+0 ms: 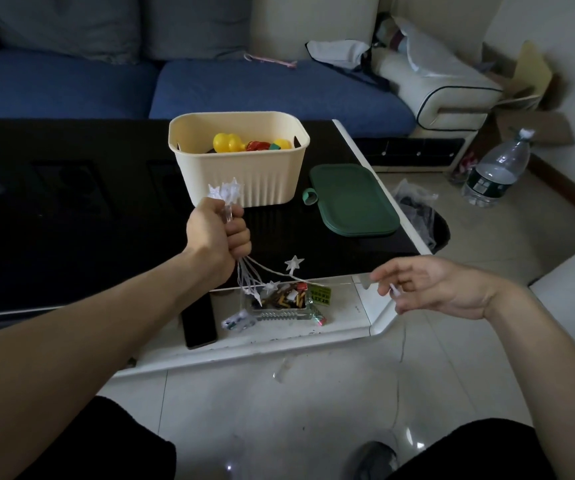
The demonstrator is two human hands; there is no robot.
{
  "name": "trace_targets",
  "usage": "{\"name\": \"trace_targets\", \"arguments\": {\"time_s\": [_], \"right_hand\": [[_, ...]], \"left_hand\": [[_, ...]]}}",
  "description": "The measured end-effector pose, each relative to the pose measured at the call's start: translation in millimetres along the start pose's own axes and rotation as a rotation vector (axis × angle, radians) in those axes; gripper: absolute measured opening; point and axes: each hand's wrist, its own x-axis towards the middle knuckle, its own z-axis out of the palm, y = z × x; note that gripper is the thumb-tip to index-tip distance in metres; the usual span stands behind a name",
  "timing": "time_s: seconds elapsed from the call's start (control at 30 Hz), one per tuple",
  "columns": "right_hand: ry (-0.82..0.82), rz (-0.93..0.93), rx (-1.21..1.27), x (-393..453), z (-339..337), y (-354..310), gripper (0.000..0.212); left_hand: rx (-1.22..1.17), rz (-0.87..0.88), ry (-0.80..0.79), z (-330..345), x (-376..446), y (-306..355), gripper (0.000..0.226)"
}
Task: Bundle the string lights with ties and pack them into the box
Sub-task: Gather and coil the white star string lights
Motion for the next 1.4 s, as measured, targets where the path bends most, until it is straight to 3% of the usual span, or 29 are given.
{"name": "trace_targets", "arguments": {"time_s": [0.13, 0.27, 0.4, 0.47, 0.6, 0.7, 0.77, 0.9, 1.07, 1.23, 1.4], "right_hand": [[0.151, 0.012, -0.013, 2, 14, -12, 0.047], [0.3, 0.01, -0.011, 13, 37, -24, 0.058], [0.451, -0.127, 0.056, 19, 47, -35, 0.053], [0.424, -0.187, 0.126, 21, 52, -40, 0.052], [0.143, -0.271, 0.317, 16, 59, -49, 0.031], [0.04, -0.296, 0.218, 17, 61, -48, 0.025], [0.054, -0.29, 0.132, 20, 68, -47, 0.026], [0.157, -0.305, 0.125, 23, 74, -50, 0.025], [0.237, -0.392, 0.082, 29, 84, -51, 0.009], [0.526, -0.52, -0.129, 41, 94, -48, 0.02], [0.757, -0.56, -0.081, 54, 110, -46, 0.017]], "left_hand": [[0.056, 0.056, 0.012, 7, 1, -5, 0.022], [0.095, 0.063, -0.055, 13, -3, -8, 0.028], [0.156, 0.052, -0.16, 14, -11, -9, 0.028], [0.167, 0.047, -0.202, 16, -16, -9, 0.031], [0.136, 0.033, -0.278, 23, -22, -11, 0.035], [0.162, 0.036, -0.319, 26, -24, -17, 0.036], [0.214, 0.031, -0.337, 26, -24, -23, 0.035], [0.319, 0.044, -0.338, 24, -24, -30, 0.033], [0.361, 0.056, -0.313, 26, -24, -35, 0.029], [0.367, 0.021, -0.363, 29, -29, -42, 0.031], [0.449, 0.053, -0.383, 30, -31, -47, 0.039]]}}
